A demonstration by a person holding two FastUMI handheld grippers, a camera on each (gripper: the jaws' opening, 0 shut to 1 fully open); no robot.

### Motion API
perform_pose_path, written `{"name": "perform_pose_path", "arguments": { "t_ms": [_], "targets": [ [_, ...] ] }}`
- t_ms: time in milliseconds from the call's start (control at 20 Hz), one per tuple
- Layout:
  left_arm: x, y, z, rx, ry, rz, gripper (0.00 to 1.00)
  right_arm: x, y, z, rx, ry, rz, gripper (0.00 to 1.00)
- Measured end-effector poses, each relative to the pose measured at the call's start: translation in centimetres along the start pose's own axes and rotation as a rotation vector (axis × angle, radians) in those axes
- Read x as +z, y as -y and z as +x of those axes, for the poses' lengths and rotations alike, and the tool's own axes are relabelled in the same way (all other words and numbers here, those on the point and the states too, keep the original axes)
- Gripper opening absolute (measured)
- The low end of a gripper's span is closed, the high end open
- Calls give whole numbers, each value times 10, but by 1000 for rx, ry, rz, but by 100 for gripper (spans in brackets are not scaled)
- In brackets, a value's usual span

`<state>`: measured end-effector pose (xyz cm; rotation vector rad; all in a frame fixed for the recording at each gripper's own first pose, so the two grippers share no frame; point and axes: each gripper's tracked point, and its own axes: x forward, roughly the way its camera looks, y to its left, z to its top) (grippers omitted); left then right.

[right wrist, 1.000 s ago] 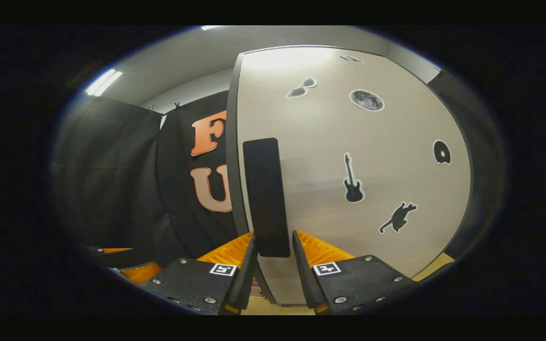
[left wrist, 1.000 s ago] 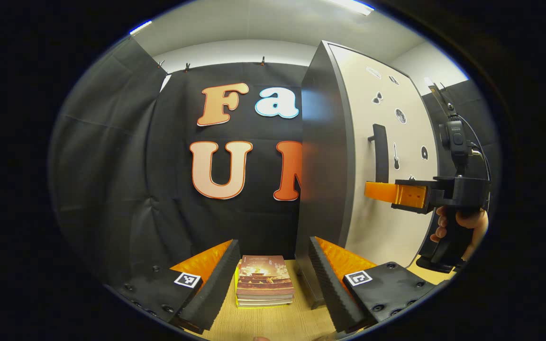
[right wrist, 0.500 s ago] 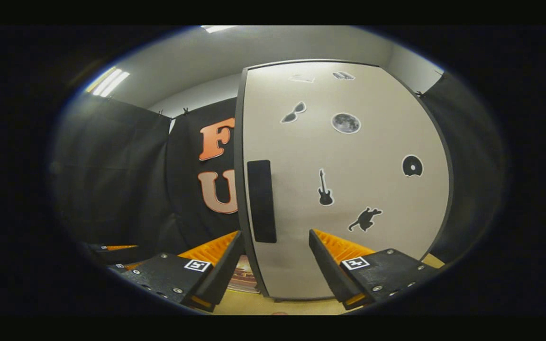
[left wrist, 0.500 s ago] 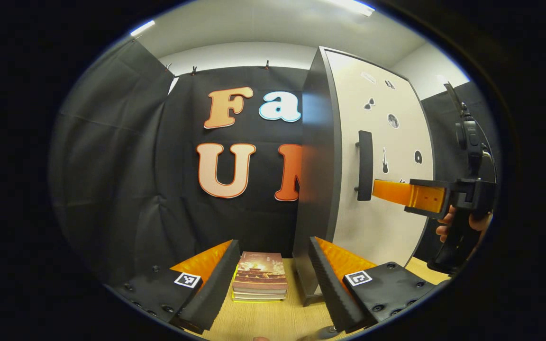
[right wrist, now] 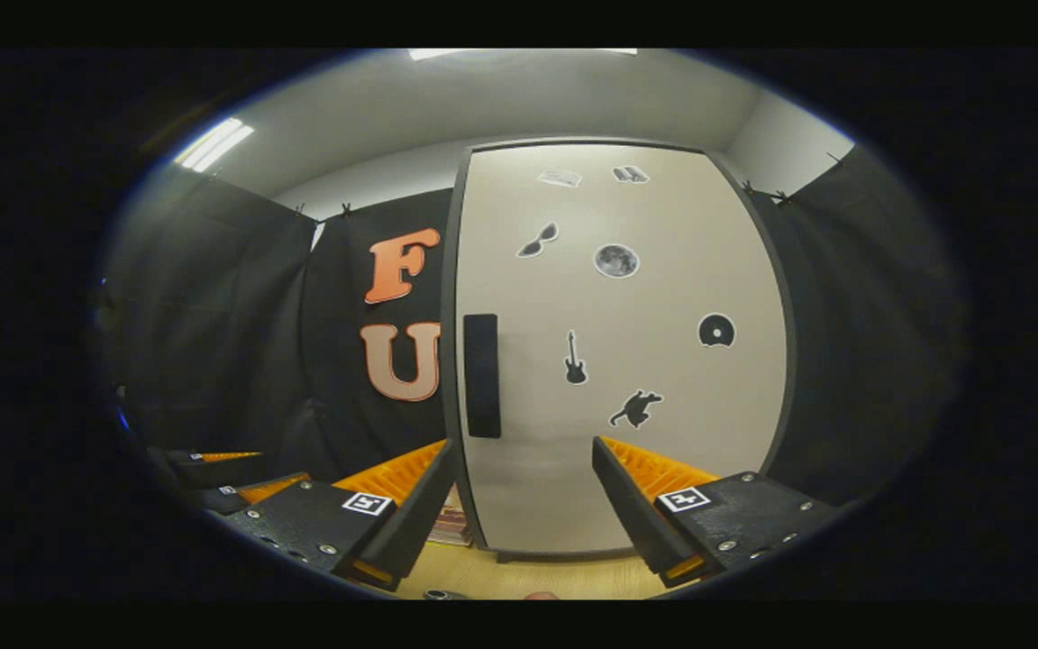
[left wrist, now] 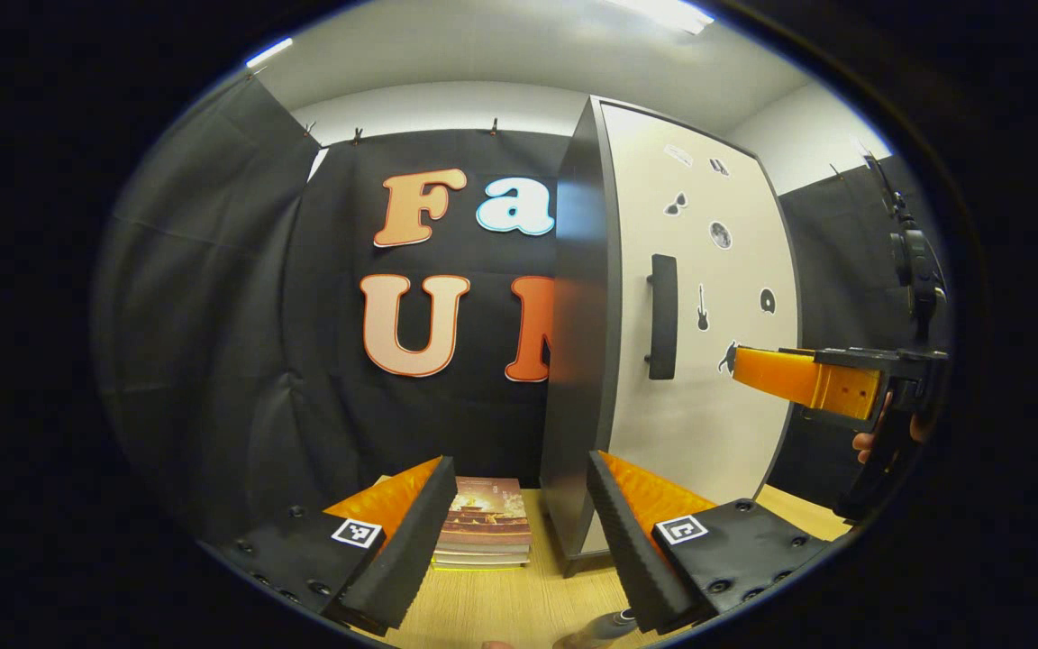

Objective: Open the cabinet door with the right hand, grasp the bottle in the cabinet with the left hand and place it on the coaster, then close the cabinet door with the right hand.

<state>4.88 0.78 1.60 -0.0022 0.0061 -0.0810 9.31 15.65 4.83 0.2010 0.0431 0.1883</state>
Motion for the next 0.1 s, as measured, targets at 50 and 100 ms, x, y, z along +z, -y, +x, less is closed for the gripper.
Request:
{"name": "perform_pose_path", "arguments": {
  "t_ms": [50,100],
  "targets": [
    [3,-1,0,-8,1,-2,95,-1,-1,-4,-13,-3,0,92],
    [5,-4,-1,-15,2,-4,95,-2,-3,-9,-23,-4,0,92]
  ]
}}
